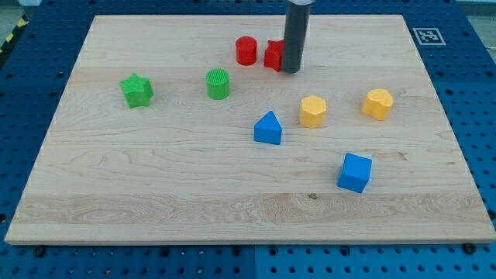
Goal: Move the yellow heart closer to the yellow hexagon
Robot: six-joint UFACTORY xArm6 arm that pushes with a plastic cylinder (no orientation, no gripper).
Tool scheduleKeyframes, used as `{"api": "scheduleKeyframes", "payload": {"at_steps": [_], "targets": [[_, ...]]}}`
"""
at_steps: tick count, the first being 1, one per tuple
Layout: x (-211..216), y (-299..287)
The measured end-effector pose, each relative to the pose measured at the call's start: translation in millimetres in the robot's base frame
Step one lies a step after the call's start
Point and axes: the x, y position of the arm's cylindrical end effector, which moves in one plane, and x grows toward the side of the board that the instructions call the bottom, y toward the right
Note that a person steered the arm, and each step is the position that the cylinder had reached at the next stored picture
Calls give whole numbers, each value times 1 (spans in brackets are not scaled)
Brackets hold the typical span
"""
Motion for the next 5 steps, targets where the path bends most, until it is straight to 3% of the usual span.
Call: {"api": "scheduleKeyframes", "payload": {"at_steps": [5], "targets": [[21, -47]]}}
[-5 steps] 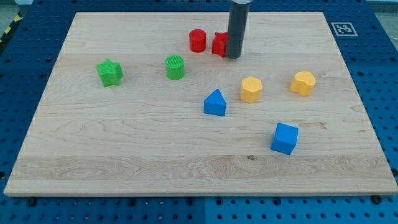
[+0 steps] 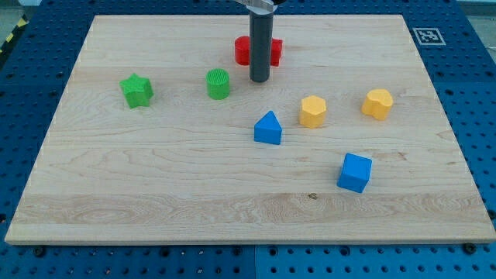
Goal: Move the yellow heart closer to the yellow hexagon
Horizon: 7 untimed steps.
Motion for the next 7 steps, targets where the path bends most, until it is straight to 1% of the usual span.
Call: {"api": "scheduleKeyframes", "payload": {"at_steps": [5, 7], "targets": [[1, 4], [3, 57]]}}
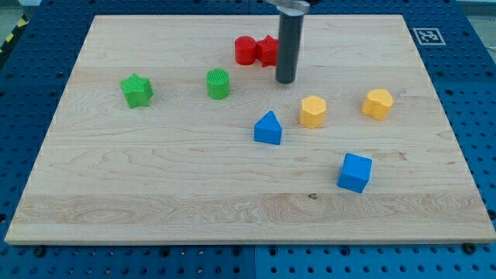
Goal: Move the yellow heart closer to the yellow hexagon
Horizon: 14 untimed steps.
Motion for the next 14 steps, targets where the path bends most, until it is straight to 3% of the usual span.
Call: {"api": "scheduleKeyframes", "payload": {"at_steps": [3, 6, 10, 14], "targets": [[1, 89], [0, 90], [24, 177], [56, 177]]}}
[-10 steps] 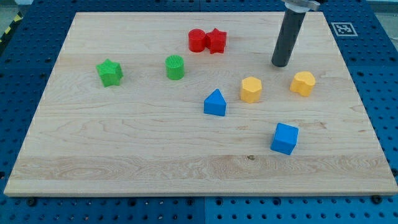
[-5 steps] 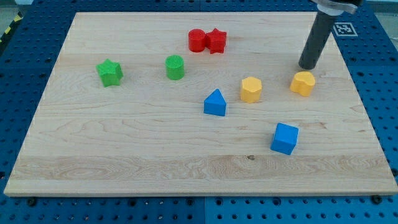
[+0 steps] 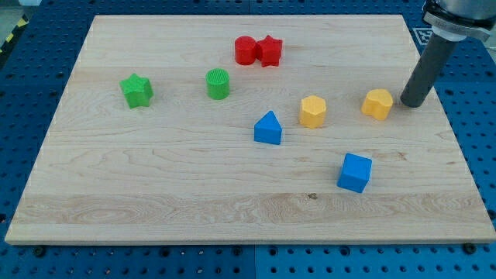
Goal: Move the yellow heart closer to the yellow hexagon
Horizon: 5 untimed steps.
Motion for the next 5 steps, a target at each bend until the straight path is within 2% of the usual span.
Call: {"api": "scheduleKeyframes", "payload": {"at_steps": [2, 4, 5], "targets": [[2, -42], [2, -43], [2, -71]]}}
